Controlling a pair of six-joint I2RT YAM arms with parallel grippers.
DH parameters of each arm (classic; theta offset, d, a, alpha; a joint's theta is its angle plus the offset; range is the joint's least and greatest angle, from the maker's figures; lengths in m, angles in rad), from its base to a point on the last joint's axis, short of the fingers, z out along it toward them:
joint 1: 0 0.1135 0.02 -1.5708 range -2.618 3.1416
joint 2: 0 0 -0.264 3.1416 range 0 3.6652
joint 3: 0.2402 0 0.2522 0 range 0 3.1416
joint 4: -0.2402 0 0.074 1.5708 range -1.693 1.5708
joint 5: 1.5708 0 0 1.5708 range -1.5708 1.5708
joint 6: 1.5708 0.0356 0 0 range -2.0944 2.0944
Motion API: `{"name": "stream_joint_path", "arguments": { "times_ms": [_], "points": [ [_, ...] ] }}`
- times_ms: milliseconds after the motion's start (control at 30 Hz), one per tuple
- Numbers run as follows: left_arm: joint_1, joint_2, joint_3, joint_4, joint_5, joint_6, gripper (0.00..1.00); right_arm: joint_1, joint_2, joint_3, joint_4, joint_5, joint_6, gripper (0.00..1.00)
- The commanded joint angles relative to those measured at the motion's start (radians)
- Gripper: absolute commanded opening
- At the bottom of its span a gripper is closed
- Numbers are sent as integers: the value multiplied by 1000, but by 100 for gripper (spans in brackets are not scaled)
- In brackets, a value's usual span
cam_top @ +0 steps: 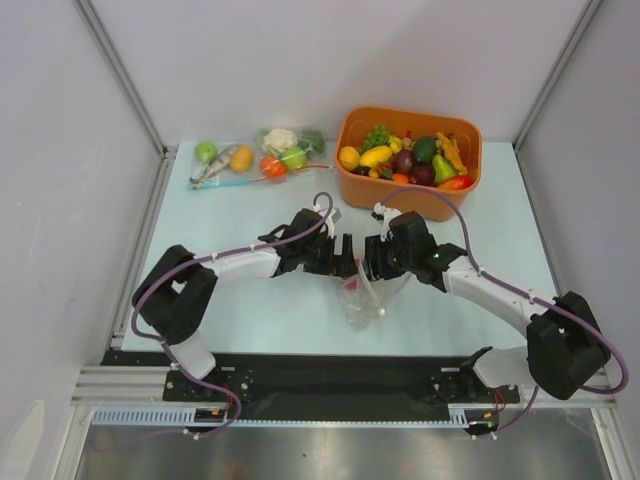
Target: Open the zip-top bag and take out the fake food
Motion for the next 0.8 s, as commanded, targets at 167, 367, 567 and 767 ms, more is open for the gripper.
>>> {"name": "stream_joint_path", "arguments": {
  "times_ms": [167, 367, 567, 767],
  "points": [
    [6, 67, 21, 80, 103, -12, 78, 6, 55, 29, 47, 10, -55, 54],
    [11, 74, 10, 132, 154, -6, 85, 4, 34, 7, 24, 30, -66, 54],
    [47, 29, -3, 166, 159, -1, 100, 6, -3, -5, 7, 40, -59, 54],
    [95, 58, -2, 238, 185, -47, 100, 3, -23, -23, -1, 33, -52, 54]
  ]
}}
